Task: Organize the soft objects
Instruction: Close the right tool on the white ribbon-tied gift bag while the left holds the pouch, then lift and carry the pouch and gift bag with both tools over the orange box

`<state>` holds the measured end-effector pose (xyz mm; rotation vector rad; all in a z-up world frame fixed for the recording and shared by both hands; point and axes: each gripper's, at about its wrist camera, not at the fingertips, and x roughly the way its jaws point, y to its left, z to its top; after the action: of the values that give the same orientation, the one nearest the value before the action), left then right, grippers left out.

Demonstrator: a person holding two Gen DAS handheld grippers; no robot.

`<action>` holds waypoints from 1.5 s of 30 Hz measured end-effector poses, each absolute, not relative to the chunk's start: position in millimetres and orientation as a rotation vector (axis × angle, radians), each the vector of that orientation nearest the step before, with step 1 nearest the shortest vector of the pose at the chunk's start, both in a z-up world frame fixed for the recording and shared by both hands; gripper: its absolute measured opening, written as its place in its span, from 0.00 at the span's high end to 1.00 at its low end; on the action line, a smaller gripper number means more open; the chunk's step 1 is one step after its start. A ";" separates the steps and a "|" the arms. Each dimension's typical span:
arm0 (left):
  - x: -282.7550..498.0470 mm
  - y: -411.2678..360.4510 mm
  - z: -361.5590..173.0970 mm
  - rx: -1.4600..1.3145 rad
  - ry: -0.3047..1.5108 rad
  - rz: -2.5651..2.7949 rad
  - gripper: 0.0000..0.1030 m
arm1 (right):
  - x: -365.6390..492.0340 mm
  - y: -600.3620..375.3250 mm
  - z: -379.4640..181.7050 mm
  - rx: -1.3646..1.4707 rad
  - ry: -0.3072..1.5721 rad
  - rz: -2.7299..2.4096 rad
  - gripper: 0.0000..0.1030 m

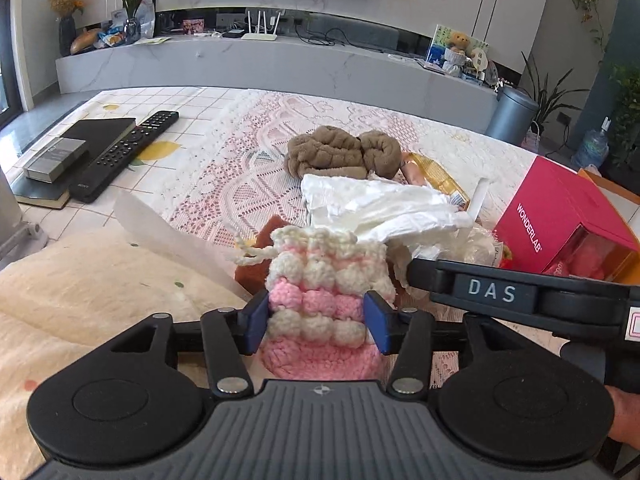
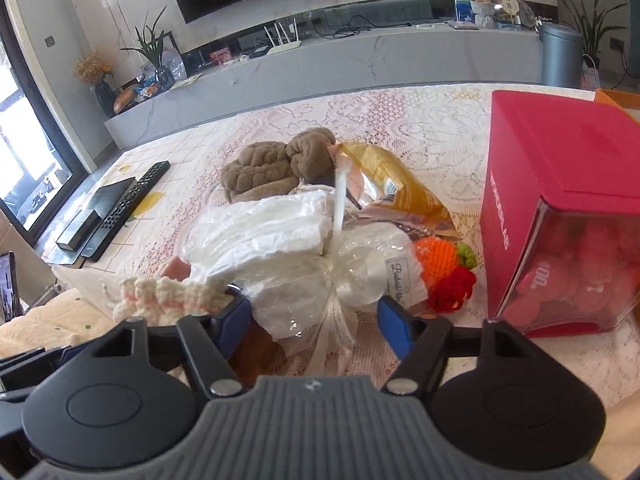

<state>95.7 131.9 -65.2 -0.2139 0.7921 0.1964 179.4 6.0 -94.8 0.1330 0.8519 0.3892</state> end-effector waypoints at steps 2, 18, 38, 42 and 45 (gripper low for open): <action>98.7 131.9 -67.4 -0.224 0.805 0.197 0.40 | 182.3 9.9 -99.8 0.160 0.883 0.387 0.42; 98.5 132.3 -69.3 -0.224 0.795 0.185 0.49 | 151.5 -14.3 -87.0 0.122 0.812 0.422 0.82; 26.7 73.8 1.3 -0.181 0.510 0.060 0.81 | 40.9 -84.6 -22.6 -0.114 0.533 0.458 0.82; 30.2 46.1 27.7 -0.143 0.473 -0.018 0.81 | 32.2 -106.8 -6.7 -0.134 0.488 0.430 0.82; 40.8 29.2 40.8 -0.150 0.468 -0.079 0.81 | 30.2 -126.4 6.6 -0.158 0.458 0.402 0.82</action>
<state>40.8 29.2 40.8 -0.1502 0.4679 -0.0793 30.2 -126.4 6.6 -0.1581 0.4581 0.4024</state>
